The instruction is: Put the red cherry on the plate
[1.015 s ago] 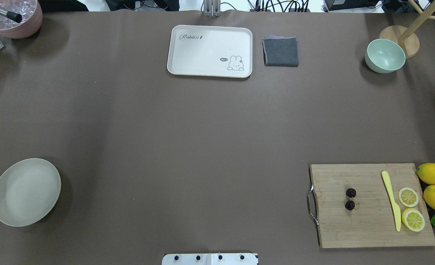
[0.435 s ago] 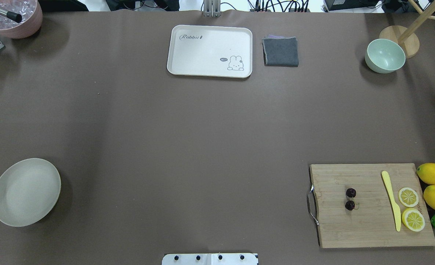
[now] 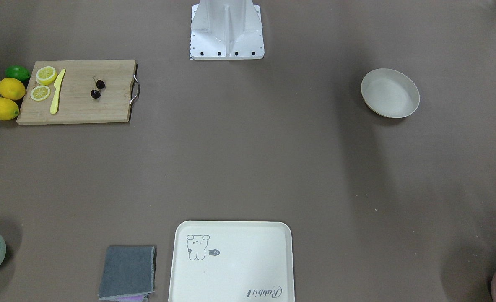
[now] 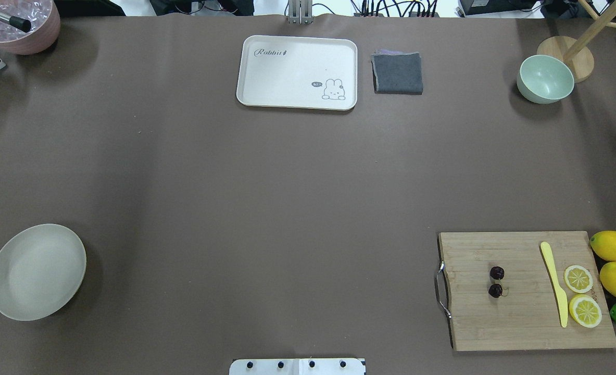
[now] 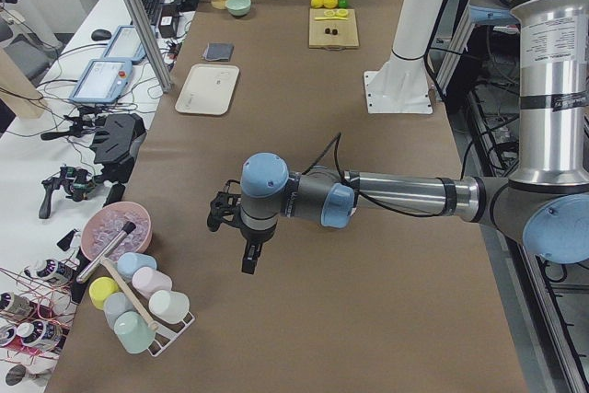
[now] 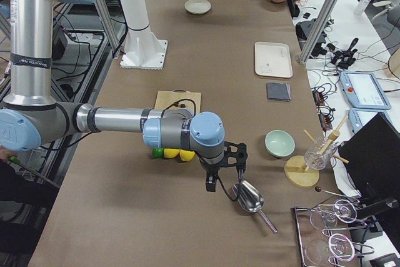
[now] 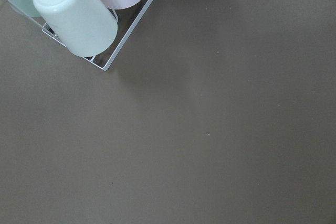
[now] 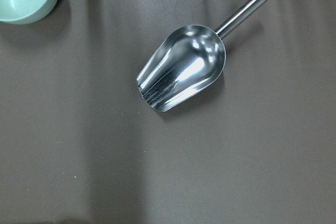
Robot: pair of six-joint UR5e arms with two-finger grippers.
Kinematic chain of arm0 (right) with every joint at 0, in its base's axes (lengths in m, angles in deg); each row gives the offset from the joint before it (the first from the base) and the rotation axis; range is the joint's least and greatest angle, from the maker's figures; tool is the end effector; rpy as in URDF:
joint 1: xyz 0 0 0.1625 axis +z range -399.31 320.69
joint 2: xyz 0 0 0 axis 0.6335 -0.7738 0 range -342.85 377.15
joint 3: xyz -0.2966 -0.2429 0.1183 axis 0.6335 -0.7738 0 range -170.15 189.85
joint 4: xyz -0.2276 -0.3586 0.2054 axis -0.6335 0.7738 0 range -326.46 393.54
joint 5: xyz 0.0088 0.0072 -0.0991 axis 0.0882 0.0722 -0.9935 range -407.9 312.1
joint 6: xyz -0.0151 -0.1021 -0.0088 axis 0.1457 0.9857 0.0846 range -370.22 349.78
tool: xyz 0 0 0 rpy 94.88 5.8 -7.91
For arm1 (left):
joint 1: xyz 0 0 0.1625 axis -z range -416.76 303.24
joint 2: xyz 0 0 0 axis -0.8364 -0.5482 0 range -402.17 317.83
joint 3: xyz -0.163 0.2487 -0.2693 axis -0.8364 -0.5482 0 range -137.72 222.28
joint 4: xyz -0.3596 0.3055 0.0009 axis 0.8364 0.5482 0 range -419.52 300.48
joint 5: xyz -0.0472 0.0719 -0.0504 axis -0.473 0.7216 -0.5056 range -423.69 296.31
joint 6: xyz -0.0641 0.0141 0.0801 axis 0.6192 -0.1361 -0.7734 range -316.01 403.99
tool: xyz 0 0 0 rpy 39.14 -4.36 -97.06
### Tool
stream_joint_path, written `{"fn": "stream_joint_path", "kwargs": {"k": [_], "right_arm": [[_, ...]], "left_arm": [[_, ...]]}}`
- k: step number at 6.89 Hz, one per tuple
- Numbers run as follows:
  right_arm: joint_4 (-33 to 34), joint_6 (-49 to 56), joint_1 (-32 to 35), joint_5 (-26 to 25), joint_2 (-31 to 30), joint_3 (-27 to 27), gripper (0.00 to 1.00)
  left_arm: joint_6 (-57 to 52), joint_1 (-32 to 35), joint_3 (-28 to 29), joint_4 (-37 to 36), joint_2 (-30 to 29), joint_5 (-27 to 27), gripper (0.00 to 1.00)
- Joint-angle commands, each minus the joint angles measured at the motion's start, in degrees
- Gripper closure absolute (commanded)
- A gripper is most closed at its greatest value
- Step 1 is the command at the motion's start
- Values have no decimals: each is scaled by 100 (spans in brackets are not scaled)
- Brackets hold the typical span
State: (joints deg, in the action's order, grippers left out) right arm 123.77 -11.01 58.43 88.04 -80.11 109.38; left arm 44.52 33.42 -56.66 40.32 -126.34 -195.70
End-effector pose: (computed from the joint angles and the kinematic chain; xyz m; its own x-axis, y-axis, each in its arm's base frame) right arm 0.1262 -0.4913 0.6109 0.6906 0.0819 0.7185 -0.1441 0.9892 0.0258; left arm -0.0657 -0.5254 0.5897 0.7434 0.1386 -0.6543 0.0100 0.9759 0.2181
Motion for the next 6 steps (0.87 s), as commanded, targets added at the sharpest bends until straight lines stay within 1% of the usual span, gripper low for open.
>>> {"fn": "stream_joint_path", "kwargs": {"k": [1, 6], "right_arm": [[3, -9, 0, 3, -4, 22, 0], [3, -9, 0, 38, -4, 31, 0]], "left_arm": [[0, 0, 6, 0, 6, 0, 2], [8, 0, 41, 0, 6, 0, 2]]}}
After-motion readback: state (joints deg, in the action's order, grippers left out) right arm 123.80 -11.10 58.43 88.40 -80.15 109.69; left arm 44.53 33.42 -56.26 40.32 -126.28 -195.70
